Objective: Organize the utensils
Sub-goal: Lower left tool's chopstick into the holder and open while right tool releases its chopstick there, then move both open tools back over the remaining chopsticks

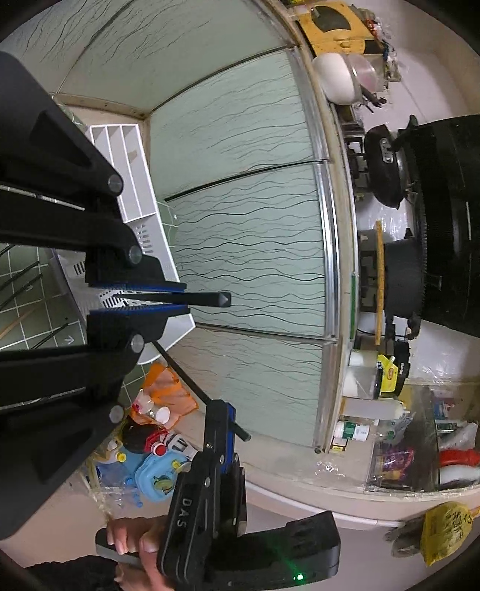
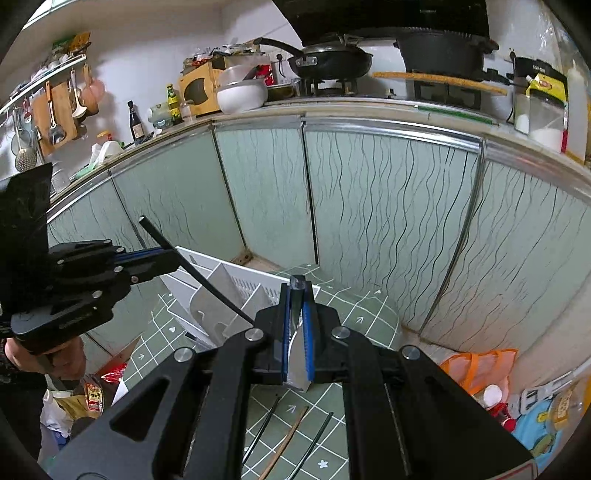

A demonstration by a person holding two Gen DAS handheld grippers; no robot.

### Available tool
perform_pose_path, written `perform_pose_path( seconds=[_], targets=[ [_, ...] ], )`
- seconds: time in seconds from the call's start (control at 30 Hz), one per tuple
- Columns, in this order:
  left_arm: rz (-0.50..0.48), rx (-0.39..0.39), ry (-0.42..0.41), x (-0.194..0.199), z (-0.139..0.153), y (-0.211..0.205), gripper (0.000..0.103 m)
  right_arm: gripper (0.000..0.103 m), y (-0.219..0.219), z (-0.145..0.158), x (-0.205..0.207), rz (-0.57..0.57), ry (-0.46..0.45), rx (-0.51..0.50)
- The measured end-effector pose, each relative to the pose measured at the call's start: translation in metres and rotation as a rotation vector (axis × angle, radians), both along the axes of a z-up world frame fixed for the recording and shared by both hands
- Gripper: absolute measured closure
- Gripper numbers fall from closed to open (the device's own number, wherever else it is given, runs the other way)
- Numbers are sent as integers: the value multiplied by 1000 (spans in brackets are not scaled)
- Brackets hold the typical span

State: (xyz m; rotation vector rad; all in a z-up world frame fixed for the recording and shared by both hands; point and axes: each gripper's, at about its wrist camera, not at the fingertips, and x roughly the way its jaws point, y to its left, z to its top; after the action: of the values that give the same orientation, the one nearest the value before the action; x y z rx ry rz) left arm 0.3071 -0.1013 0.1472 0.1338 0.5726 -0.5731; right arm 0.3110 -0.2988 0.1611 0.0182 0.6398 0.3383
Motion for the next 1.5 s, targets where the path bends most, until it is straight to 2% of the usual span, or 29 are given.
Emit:
perform_pose_path(
  seconds=[0.23,0.3,0.33,0.37,0.4,0.43,0.47,0.57,0.63,0.87,1.1,1.23,1.5],
  targets=[
    [15,6,30,6,-15,3,95,95,2,-10,1,8,3,-9],
    [24,13,25,4,-15,5,93,81,2,-10,-1,5,-3,-19],
    [25,12,18,2,-15,7,91,63,2,-10,-2,3,-10,-20],
    [33,16,12,1,-14,9,76,47,-1,-8,-6,-12,-23,-21],
    [51,22,1,-1,-13,11,61,42,-2,-7,-8,-19,-34,-19],
    [63,22,-12,-2,-11,13,26,38,-4,-5,-11,-24,-46,-16],
    [81,18,-41,-6,-8,17,12,31,-6,-4,-13,-30,-54,-11],
    [103,22,-67,-14,-1,24,7,15,-13,-2,-22,-48,-69,8],
    [131,34,-74,-19,3,29,6,8,-15,-1,-30,-67,-96,-1],
    [175,39,-138,-50,16,43,4,8,-13,3,-52,-83,-105,-51],
    [229,42,-170,-81,24,53,4,8,-10,6,-80,-108,-123,-61],
    [252,68,-198,-99,20,57,4,8,-5,3,-96,-117,-128,-72],
    [327,78,-197,-127,0,69,4,8,3,-5,-129,-135,-141,-101]
  ],
)
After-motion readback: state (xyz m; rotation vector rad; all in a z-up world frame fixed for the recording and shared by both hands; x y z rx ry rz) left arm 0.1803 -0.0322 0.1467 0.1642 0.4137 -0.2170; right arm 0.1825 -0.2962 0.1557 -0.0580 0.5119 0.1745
